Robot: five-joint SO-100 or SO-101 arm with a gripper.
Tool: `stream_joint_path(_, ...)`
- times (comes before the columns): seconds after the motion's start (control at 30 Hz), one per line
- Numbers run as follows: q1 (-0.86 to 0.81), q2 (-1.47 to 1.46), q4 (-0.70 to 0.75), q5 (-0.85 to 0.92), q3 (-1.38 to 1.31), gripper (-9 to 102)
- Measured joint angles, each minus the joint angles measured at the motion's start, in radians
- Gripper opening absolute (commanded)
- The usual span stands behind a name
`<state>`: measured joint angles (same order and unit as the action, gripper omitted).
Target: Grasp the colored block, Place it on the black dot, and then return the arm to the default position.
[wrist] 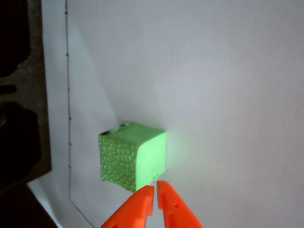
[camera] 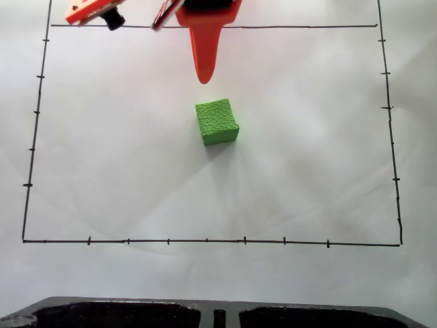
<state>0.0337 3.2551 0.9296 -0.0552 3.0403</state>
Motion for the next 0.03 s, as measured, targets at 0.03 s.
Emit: stream_joint_path(0.03,0.0,0.0,0.0,0.0,0.0,0)
